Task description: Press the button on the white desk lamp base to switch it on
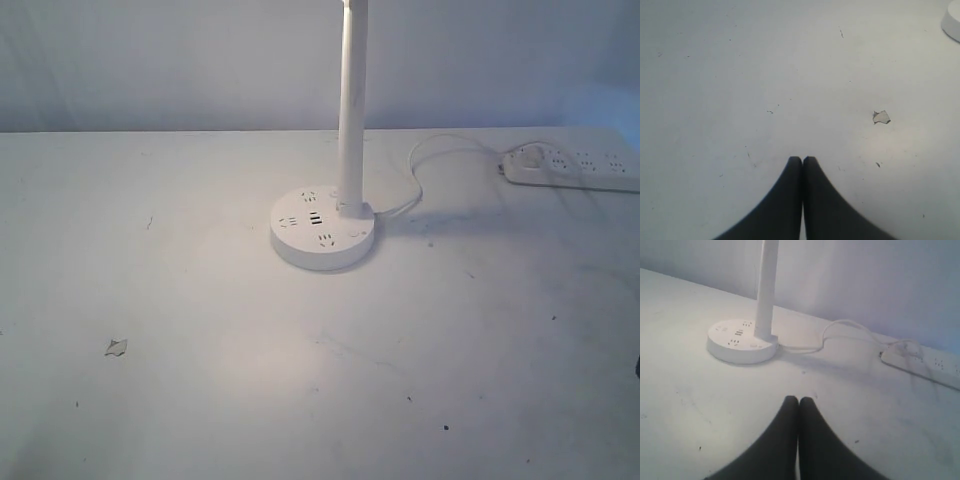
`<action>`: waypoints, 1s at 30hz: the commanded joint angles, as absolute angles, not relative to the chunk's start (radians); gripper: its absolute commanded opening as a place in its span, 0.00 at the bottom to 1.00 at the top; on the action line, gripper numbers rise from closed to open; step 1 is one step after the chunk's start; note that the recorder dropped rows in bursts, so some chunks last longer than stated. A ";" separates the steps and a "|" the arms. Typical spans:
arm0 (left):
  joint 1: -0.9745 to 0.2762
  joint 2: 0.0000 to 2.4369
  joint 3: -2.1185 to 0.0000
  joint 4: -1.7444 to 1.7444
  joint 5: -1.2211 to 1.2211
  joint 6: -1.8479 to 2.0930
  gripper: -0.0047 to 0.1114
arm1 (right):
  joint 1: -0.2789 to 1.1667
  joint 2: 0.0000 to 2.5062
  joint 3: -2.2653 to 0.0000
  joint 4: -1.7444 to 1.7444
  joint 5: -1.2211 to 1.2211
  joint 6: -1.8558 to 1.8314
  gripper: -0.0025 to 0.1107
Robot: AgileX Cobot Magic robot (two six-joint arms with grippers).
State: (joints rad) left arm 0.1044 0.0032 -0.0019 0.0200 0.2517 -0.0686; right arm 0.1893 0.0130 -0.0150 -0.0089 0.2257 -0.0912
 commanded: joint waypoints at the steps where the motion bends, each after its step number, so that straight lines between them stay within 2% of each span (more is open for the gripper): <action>1: 0.096 0.000 0.000 0.020 0.253 -0.070 0.04 | 0.159 0.014 0.000 -0.034 0.295 0.015 0.02; 9: 0.096 0.000 0.000 0.020 0.253 -0.070 0.04 | -0.009 0.014 0.000 -0.034 0.329 0.058 0.02; 30: 0.096 0.000 0.000 0.020 0.253 -0.070 0.04 | -0.021 0.014 0.000 -0.034 0.329 0.056 0.02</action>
